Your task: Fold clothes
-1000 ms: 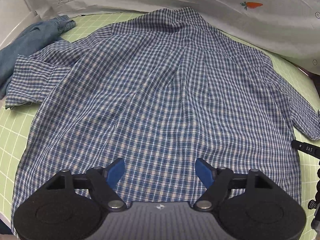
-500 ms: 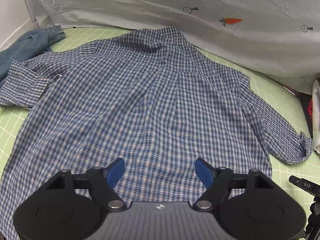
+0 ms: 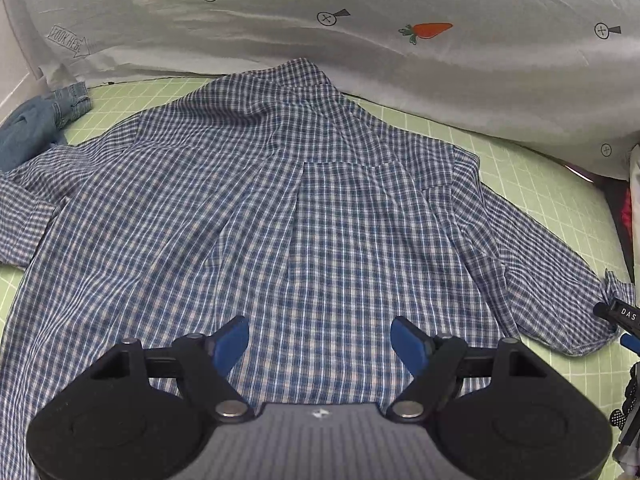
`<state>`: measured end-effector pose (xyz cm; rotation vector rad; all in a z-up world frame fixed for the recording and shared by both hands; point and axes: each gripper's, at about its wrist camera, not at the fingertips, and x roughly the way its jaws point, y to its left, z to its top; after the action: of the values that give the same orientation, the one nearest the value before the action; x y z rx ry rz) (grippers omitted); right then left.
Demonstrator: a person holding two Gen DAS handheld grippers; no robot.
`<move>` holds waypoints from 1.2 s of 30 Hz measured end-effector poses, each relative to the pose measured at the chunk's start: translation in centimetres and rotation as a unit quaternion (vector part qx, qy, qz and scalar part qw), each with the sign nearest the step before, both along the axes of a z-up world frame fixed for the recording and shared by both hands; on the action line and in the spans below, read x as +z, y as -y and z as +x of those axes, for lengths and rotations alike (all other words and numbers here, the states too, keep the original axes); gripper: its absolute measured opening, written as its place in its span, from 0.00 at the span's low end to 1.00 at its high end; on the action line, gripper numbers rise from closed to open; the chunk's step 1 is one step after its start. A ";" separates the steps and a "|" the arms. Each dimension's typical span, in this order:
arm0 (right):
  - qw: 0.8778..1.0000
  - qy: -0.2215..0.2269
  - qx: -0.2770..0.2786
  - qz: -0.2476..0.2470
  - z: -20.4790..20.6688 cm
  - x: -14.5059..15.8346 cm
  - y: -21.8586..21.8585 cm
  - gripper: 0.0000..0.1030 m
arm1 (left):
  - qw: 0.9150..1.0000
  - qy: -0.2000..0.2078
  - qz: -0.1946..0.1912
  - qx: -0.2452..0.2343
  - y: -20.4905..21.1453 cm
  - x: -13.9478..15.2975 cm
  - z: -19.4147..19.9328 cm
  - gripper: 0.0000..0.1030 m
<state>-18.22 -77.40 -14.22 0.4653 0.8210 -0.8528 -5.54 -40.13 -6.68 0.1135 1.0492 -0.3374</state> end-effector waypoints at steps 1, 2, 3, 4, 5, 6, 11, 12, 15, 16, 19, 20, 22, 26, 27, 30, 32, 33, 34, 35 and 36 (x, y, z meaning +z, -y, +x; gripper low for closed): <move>1.000 -0.018 -0.007 -0.012 0.4 -0.2 0.5 0.84 | 1.000 0.002 0.004 0.000 0.5 0.0 0.6 0.76; 0.999 -0.038 -0.015 -0.025 0.7 -0.4 1.0 0.84 | 1.000 0.005 0.007 0.000 0.9 -0.1 1.1 0.76; 0.998 -0.046 -0.025 -0.039 0.5 -0.3 1.3 0.80 | 1.000 0.007 0.010 -0.001 1.3 -0.1 1.6 0.76; 0.997 -0.049 -0.035 -0.054 0.1 -0.2 1.4 0.77 | 1.000 0.009 0.013 -0.001 1.6 -0.1 2.0 0.76; 0.996 -0.047 -0.047 -0.066 -0.7 0.0 1.6 0.77 | 1.000 0.010 0.017 -0.001 1.9 -0.2 2.2 0.76; 0.994 -0.043 -0.064 -0.073 -1.8 0.2 1.7 0.77 | 1.000 0.011 0.020 0.000 2.1 -0.2 2.5 0.76; 0.987 -0.012 -0.156 -0.038 -8.3 0.2 2.8 0.77 | 1.000 -0.005 0.021 0.004 2.2 -0.9 2.6 0.76; 0.986 0.006 -0.168 -0.019 -9.6 0.1 3.1 0.78 | 1.000 -0.010 0.022 0.003 2.2 -1.0 2.4 0.76; 0.986 0.051 -0.158 0.015 -11.1 -0.4 3.3 0.78 | 1.000 -0.021 0.020 -0.003 2.2 -1.2 1.9 0.76; 0.987 0.056 -0.149 0.014 -10.9 -0.4 3.3 0.78 | 1.000 -0.023 0.017 -0.007 2.3 -1.0 1.7 0.76; 0.989 0.064 -0.132 0.005 -10.0 -0.4 3.7 0.78 | 1.000 -0.017 0.012 -0.016 2.4 -0.3 1.1 0.76; 0.989 0.068 -0.130 0.003 -9.8 -0.4 3.9 0.78 | 1.000 -0.014 0.013 -0.018 2.4 -0.1 0.9 0.76; 0.988 0.070 -0.138 0.003 -9.7 -0.4 4.6 0.74 | 1.000 -0.007 0.014 -0.020 2.3 0.4 0.4 0.76; 0.979 0.084 -0.182 0.029 -11.5 -1.0 6.0 0.25 | 1.000 -0.001 0.016 -0.012 1.8 1.2 -0.5 0.77; 0.979 0.092 -0.178 0.026 -12.0 -1.0 6.2 0.18 | 1.000 0.000 0.017 -0.009 1.6 1.4 -0.8 0.77; 0.982 0.107 -0.154 0.001 -13.3 -0.7 6.2 0.13 | 1.000 0.002 0.021 -0.001 1.2 1.8 -1.5 0.77; 0.985 0.105 -0.138 -0.021 -14.0 -0.5 6.2 0.12 | 1.000 0.002 0.022 0.002 0.9 2.0 -1.5 0.77; 0.984 0.107 -0.139 -0.024 -14.6 -0.5 6.3 0.12 | 1.000 0.003 0.023 0.003 0.6 2.1 -1.4 0.77; 0.983 0.108 -0.148 -0.022 -15.3 -0.6 6.7 0.12 | 1.000 0.005 0.022 0.004 0.4 2.1 -1.4 0.77; 0.981 0.109 -0.159 -0.020 -16.1 -0.8 7.2 0.12 | 1.000 0.006 0.022 0.003 0.2 2.2 -1.4 0.77; 0.980 0.105 -0.170 -0.023 -16.9 -1.0 7.6 0.12 | 1.000 0.007 0.023 0.002 0.2 2.2 -1.4 0.77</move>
<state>-35.15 -84.96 -15.23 0.6545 0.5323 -1.1146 -6.98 -40.29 -4.50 0.1542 1.0442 -0.3082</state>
